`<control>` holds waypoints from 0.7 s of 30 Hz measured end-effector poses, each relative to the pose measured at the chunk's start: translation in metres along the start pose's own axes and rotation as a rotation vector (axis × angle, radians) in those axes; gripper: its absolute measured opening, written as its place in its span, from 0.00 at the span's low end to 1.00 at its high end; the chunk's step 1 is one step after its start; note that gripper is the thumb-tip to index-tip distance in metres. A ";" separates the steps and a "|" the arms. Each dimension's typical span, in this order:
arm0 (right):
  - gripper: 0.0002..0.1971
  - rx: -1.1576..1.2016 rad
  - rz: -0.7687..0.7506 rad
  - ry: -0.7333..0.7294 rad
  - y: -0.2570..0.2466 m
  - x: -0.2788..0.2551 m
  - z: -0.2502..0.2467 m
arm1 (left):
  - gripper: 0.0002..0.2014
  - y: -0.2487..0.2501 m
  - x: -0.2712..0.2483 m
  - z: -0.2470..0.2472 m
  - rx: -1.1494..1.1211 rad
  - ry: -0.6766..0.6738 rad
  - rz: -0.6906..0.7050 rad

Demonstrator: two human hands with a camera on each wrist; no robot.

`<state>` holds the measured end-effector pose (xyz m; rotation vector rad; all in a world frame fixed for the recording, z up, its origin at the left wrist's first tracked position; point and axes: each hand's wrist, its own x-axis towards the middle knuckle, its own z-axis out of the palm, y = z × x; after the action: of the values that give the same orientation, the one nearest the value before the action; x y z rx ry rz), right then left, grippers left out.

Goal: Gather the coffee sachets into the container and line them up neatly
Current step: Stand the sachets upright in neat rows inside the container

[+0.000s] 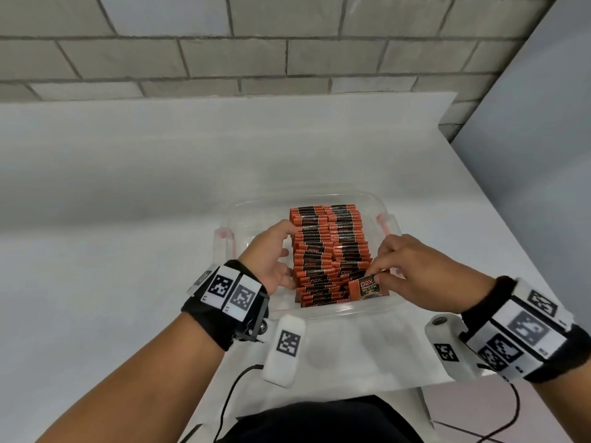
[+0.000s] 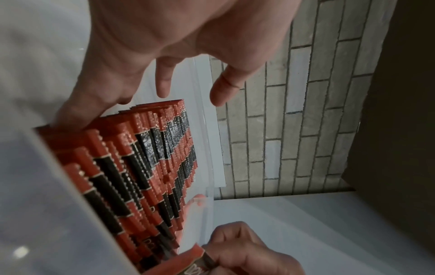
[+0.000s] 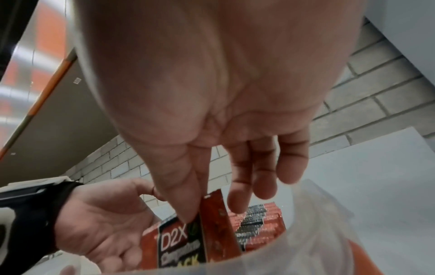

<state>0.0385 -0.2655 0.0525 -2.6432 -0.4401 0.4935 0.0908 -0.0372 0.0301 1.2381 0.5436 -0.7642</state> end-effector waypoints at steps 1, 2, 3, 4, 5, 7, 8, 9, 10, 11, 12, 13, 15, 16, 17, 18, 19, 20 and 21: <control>0.09 -0.035 -0.006 -0.020 -0.002 0.000 -0.001 | 0.05 -0.001 0.001 0.000 -0.002 -0.002 -0.006; 0.10 -0.079 -0.011 -0.057 -0.004 0.001 -0.003 | 0.09 -0.002 0.003 -0.001 -0.005 -0.005 -0.013; 0.11 -0.122 -0.012 -0.095 -0.006 0.001 -0.004 | 0.13 -0.002 0.004 -0.002 -0.009 -0.005 -0.019; 0.12 -0.150 -0.009 -0.125 -0.008 0.002 -0.005 | 0.16 -0.003 0.005 -0.003 -0.013 -0.004 -0.022; 0.12 -0.162 -0.004 -0.139 -0.009 0.003 -0.005 | 0.19 -0.003 0.005 -0.003 -0.016 -0.006 -0.024; 0.08 -0.174 0.003 -0.145 -0.011 0.005 -0.005 | 0.21 -0.003 0.005 -0.003 -0.025 -0.011 -0.029; 0.06 -0.190 0.001 -0.147 -0.011 0.006 -0.005 | 0.22 -0.003 0.005 -0.002 -0.031 -0.014 -0.029; 0.05 -0.210 0.001 -0.157 -0.012 0.007 -0.005 | 0.23 -0.003 0.004 -0.002 -0.034 -0.016 -0.027; 0.04 -0.235 0.000 -0.169 -0.013 0.008 -0.006 | 0.23 -0.003 0.004 -0.002 -0.036 -0.017 -0.024; 0.04 -0.267 0.000 -0.179 -0.013 0.009 -0.007 | 0.23 -0.003 0.004 -0.002 -0.037 -0.018 -0.022; 0.05 -0.299 -0.001 -0.188 -0.014 0.011 -0.008 | 0.23 -0.003 0.004 -0.002 -0.037 -0.017 -0.021; 0.05 -0.320 -0.004 -0.195 -0.015 0.012 -0.008 | 0.23 -0.003 0.004 -0.002 -0.036 -0.016 -0.020; 0.06 -0.357 -0.019 -0.211 -0.015 0.017 -0.007 | 0.24 -0.004 0.005 -0.002 -0.031 -0.016 -0.018; 0.06 -0.379 -0.027 -0.225 -0.016 0.018 -0.005 | 0.24 -0.004 0.005 -0.002 -0.031 -0.017 -0.018; 0.06 -0.397 -0.032 -0.238 -0.017 0.019 -0.005 | 0.24 -0.004 0.005 -0.002 -0.031 -0.018 -0.018; 0.07 -0.412 -0.039 -0.247 -0.017 0.021 -0.004 | 0.24 -0.003 0.005 -0.002 -0.033 -0.020 -0.018; 0.07 -0.426 -0.046 -0.253 -0.018 0.021 -0.005 | 0.24 -0.003 0.005 -0.002 -0.034 -0.021 -0.017; 0.07 -0.443 -0.056 -0.254 -0.019 0.022 -0.005 | 0.24 -0.003 0.006 -0.002 -0.033 -0.021 -0.018; 0.07 -0.459 -0.061 -0.257 -0.020 0.023 -0.005 | 0.24 -0.003 0.006 -0.003 -0.034 -0.020 -0.019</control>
<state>0.0566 -0.2416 0.0590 -2.9971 -0.7937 0.7992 0.0923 -0.0363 0.0232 1.1947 0.5503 -0.7797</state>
